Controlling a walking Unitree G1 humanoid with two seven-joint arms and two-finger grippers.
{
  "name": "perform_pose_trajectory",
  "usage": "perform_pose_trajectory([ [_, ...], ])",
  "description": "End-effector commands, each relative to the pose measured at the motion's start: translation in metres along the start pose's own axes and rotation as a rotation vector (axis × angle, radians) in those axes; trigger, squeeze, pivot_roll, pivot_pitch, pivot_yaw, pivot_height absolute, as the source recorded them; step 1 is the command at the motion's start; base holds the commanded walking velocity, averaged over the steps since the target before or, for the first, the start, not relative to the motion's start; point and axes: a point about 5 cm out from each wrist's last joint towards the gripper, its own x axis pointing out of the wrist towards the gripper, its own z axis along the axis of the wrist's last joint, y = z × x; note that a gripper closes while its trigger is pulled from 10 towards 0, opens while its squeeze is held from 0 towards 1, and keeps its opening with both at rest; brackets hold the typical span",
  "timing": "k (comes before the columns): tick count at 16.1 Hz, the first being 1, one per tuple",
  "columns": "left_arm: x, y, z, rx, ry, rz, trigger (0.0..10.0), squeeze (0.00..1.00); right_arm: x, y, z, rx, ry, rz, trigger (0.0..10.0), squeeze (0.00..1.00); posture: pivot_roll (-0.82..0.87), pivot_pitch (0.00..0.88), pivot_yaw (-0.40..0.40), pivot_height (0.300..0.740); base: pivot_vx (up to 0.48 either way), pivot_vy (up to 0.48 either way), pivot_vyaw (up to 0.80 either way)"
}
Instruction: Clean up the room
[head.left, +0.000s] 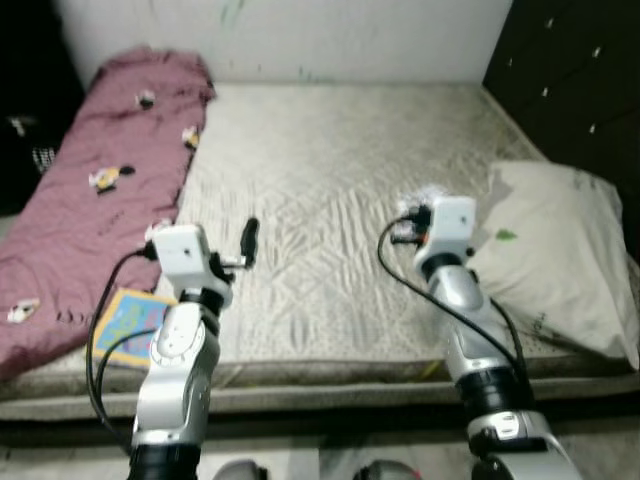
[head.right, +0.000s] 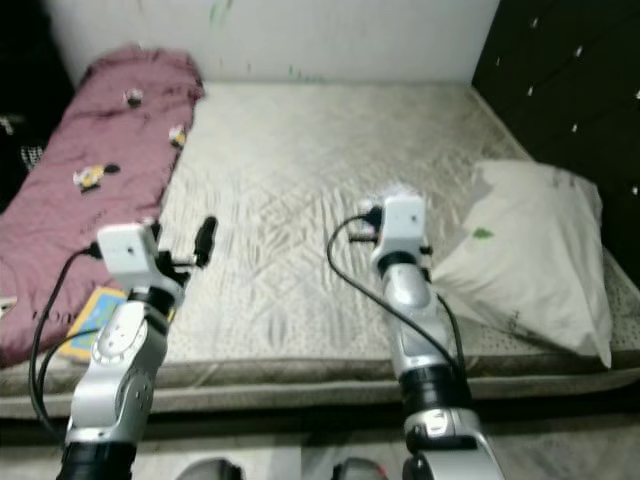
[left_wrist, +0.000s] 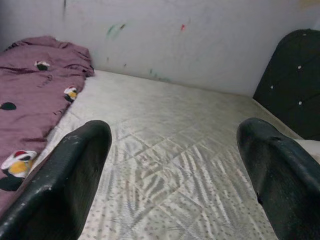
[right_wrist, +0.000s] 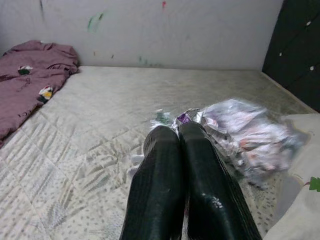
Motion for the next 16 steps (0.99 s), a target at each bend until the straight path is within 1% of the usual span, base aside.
perform_pose_trajectory([
  [1, 0.0000, 0.0073, 0.0031, 0.018, -0.006, 0.017, 10.0, 0.00, 0.0022, 0.0112, 0.0024, 0.008, 0.004, 0.037, 10.0, 0.00, -0.02, 0.000, -0.004, 0.740, 0.000, 0.472, -0.80],
  [2, 0.0000, 0.0073, 0.0032, 0.020, -0.008, 0.018, 10.0, 0.00, 0.0020, 0.0115, 0.0020, 0.008, 0.005, 0.038, 10.0, 0.00, -0.02, 0.000, -0.004, 0.740, 0.000, 0.472, -0.80],
  [8, 0.0002, 0.0055, 0.0021, 0.018, -0.003, 0.017, 10.0, 0.00, -0.0010, 0.0126, -0.0031, 0.007, 0.024, 0.048, 10.0, 0.00, -0.03, 0.000, -0.016, 0.740, 0.000, 0.471, 0.00],
  [16, 0.0032, 0.0050, 0.0032, 0.013, -0.007, 0.020, 10.0, 0.00, 0.0009, 0.0156, -0.0020, 0.009, 0.032, 0.066, 10.0, 0.00, -0.04, 0.000, -0.006, 0.740, 0.000, 0.471, 0.00],
])
